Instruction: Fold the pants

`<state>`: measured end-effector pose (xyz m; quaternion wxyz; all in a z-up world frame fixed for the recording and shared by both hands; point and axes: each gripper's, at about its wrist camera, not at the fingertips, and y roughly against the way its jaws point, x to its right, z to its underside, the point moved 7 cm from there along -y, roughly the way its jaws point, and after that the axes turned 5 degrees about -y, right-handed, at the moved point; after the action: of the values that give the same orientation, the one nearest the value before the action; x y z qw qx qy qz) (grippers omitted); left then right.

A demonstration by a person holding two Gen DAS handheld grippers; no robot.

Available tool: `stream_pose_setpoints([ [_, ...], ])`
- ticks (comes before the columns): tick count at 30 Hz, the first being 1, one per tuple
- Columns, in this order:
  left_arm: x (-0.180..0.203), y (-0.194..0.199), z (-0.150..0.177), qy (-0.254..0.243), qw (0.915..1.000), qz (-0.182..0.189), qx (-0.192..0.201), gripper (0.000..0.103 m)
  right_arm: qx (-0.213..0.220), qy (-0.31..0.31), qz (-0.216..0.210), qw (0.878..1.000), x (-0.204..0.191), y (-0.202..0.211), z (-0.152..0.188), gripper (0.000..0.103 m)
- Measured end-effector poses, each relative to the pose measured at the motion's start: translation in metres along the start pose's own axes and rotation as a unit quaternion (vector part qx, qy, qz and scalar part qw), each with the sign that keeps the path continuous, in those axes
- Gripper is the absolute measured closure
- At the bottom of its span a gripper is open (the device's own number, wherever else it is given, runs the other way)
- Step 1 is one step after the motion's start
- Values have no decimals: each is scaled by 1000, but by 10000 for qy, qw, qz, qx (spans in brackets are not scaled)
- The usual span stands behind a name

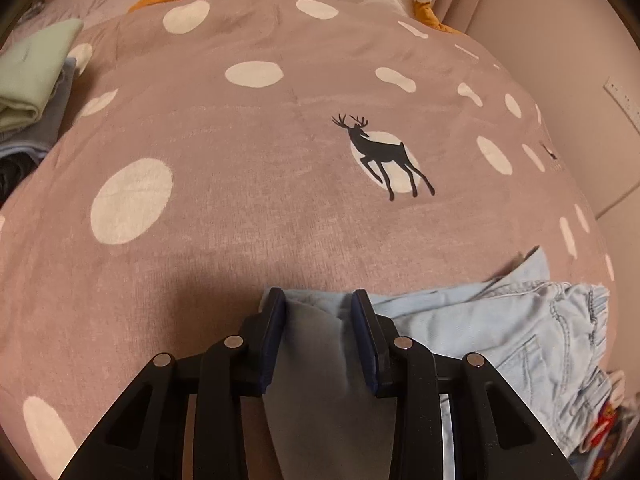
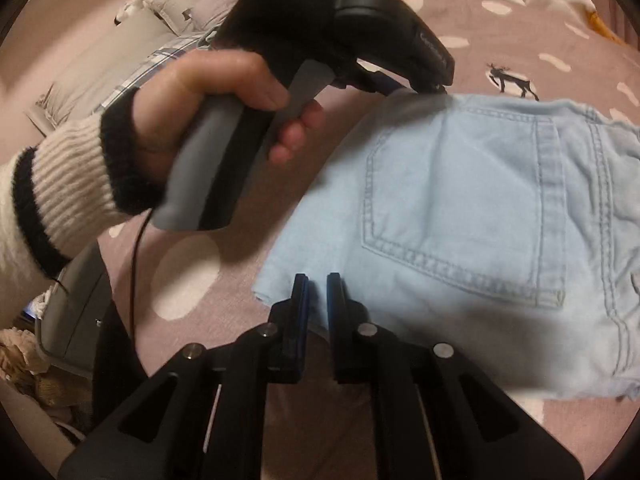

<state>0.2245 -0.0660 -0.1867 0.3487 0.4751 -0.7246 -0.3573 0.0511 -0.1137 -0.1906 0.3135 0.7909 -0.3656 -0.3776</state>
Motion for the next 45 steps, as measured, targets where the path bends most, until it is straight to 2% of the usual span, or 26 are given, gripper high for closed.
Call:
stream_pose_setpoints([
  [2, 0, 4, -3, 96, 9999, -29, 22, 68, -57, -241, -223, 9994, 4, 10, -1, 91],
  [5, 0, 24, -6, 237, 9994, -4, 257, 68, 214, -355, -393, 9984, 9, 39, -6, 83],
  [8, 6, 55, 4, 140, 9982, 28, 574, 68, 885, -712, -106, 9935, 41, 81, -24, 74],
  [10, 16, 70, 16, 71, 9975, 210, 671, 67, 1146, -980, 90, 9885, 63, 94, -29, 73],
  [11, 21, 76, 24, 39, 9971, 324, 686, 67, 1233, -1280, 352, 9834, 86, 99, -34, 73],
  [13, 32, 85, 41, -45, 9961, 566, 672, 67, 1377, -1677, 576, 9745, 114, 102, -35, 75],
  [15, 42, 86, 61, -161, 9956, 722, 581, 64, 1402, -2270, 645, 9616, 143, 97, -28, 97],
  [16, 44, 82, 69, -202, 9959, 749, 469, 63, 1361, -2501, 601, 9567, 153, 93, -22, 101],
  [19, 43, 54, 96, -189, 9974, 690, -49, 59, 1473, -3041, 203, 9410, 168, 83, -7, 103],
  [21, 40, 51, 97, -117, 9974, 713, 44, 59, 1447, -3211, 2, 9359, 167, 83, -9, 103],
  [23, 41, 53, 93, -21, 9980, 627, -55, 59, 1353, -3215, 4, 9372, 160, 88, -12, 101],
  [25, 43, 58, 92, -14, 9984, 554, -56, 59, 1345, -3075, 76, 9420, 148, 95, -13, 90],
  [27, 47, 63, 97, -76, 9989, 461, -46, 55, 1444, -2651, 252, 9530, 129, 109, -16, 59],
  [28, 50, 65, 101, -72, 9991, 404, -62, 53, 1487, -2513, 296, 9560, 125, 113, -15, 54],
  [32, 54, 68, 119, -2, 9998, 143, -148, 51, 1339, -1896, 697, 9702, 109, 111, -11, 53],
  [34, 54, 71, 126, -95, 9999, 26, -127, 51, 1073, -1579, 1070, 9758, 108, 98, -8, 58],
  [35, 55, 69, 128, -148, 9998, -43, -122, 49, 960, -1470, 1252, 9765, 110, 91, -6, 62],
  [38, 50, 65, 134, -46, 9995, -266, -163, 32, 932, -1344, 1477, 9754, 112, 87, 2, 62],
  [41, 43, 66, 138, 235, 9996, -78, -153, 32, 925, -1275, 1652, 9736, 113, 88, 7, 62],
  [45, 44, 69, 139, 126, 9997, -146, -141, 31, 917, -1272, 1647, 9738, 115, 92, 10, 61],
])
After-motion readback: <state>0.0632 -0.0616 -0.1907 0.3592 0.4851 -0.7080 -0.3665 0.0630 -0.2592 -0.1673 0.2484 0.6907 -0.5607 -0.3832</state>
